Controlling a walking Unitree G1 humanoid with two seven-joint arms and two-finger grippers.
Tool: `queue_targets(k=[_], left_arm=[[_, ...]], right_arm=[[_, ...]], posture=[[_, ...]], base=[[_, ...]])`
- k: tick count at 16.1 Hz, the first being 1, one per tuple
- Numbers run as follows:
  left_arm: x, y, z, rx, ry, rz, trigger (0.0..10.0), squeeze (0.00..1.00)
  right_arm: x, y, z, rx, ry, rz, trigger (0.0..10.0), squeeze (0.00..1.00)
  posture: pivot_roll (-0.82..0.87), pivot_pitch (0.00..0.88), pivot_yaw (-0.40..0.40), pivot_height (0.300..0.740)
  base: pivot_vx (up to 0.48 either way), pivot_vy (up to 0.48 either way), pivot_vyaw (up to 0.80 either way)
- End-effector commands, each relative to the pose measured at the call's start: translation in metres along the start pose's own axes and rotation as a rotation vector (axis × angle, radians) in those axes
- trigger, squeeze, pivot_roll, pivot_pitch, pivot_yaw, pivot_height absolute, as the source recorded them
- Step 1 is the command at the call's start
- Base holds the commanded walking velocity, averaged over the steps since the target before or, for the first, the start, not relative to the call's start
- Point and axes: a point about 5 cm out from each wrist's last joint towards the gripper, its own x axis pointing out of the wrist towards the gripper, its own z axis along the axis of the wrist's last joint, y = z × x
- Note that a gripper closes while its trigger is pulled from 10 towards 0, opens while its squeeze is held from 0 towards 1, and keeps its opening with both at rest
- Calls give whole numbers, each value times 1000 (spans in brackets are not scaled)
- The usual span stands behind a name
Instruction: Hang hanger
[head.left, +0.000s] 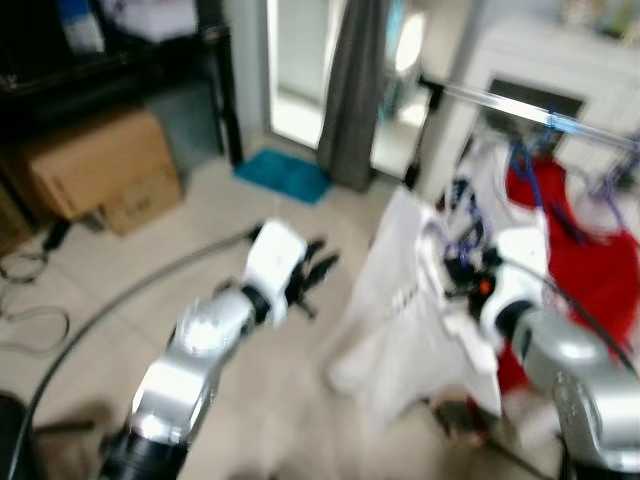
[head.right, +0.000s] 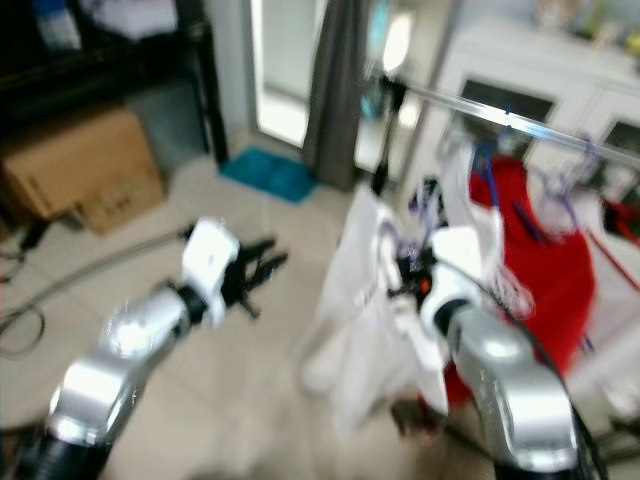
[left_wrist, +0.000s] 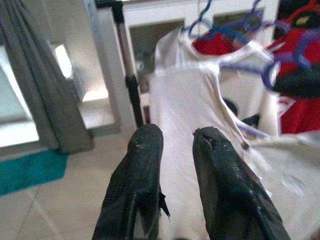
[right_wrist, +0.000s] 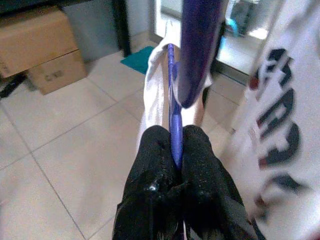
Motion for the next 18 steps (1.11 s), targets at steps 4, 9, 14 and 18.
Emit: queue_targets(k=[4, 9, 14, 18], left_arm=[[16, 7, 0, 71, 16, 34, 10000, 0], [34, 20, 14, 128, -27, 130, 10000, 1000], [42, 23, 16, 140, -59, 172, 10000, 188], [50, 20, 16, 143, -69, 159, 10000, 0]], right_arm=[[4, 24, 25, 11, -166, 205, 0, 0], [6, 46, 41, 3, -239, 390, 0, 0], [4, 55, 45, -9, -261, 470, 0, 0], [2, 63, 49, -24, -273, 523, 0, 0]], posture=[[-21, 0, -69, 740], [-26, 0, -67, 740], [-26, 0, -67, 740], [-36, 0, -70, 740]], base=[[-61, 0, 0], [0, 0, 0], [0, 0, 0], [0, 0, 0]])
